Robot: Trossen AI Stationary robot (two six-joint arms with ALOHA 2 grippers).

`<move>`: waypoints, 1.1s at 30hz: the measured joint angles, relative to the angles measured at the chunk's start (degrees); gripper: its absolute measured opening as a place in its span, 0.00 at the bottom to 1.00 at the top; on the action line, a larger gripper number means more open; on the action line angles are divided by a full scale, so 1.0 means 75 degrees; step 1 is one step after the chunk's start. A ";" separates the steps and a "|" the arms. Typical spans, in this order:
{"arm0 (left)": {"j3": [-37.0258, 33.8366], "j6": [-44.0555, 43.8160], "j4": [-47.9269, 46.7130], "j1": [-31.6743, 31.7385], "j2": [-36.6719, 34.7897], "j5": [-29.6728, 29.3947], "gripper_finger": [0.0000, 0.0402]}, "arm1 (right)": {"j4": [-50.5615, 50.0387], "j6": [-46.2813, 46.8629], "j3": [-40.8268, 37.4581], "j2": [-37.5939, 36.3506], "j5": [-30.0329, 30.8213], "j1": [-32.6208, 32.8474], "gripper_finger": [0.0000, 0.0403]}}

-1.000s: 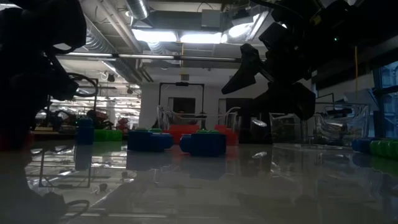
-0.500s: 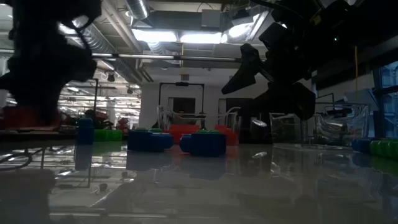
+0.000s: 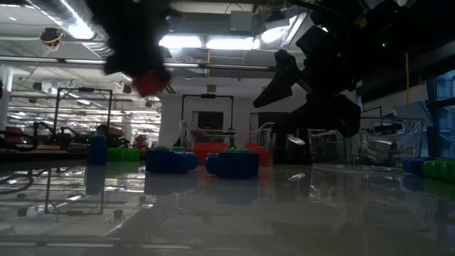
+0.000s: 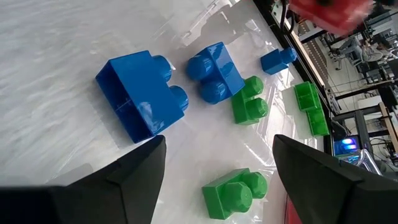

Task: Sort blocks
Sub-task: Put the red game piece into the top left transparent bin

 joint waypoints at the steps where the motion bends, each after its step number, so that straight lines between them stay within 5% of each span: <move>1: 0.0001 0.0356 0.0352 0.0174 0.0000 -0.0014 0.39 | 0.0000 0.0000 0.0000 0.0000 -0.0001 0.0003 0.73; 12: 0.0001 0.3310 0.3202 0.2296 0.0514 -0.0030 0.39 | 0.0055 -0.0003 0.0000 0.0000 0.0000 0.0001 0.73; 23: 0.0003 0.4495 0.4727 0.3674 0.1345 0.0057 0.40 | 0.0064 -0.0006 0.0001 0.0000 0.0000 0.0000 0.73; 33: 0.1021 0.5197 0.4605 0.4382 0.2416 0.0461 0.40 | 0.0062 -0.0008 0.0000 0.0000 0.0000 0.0000 0.73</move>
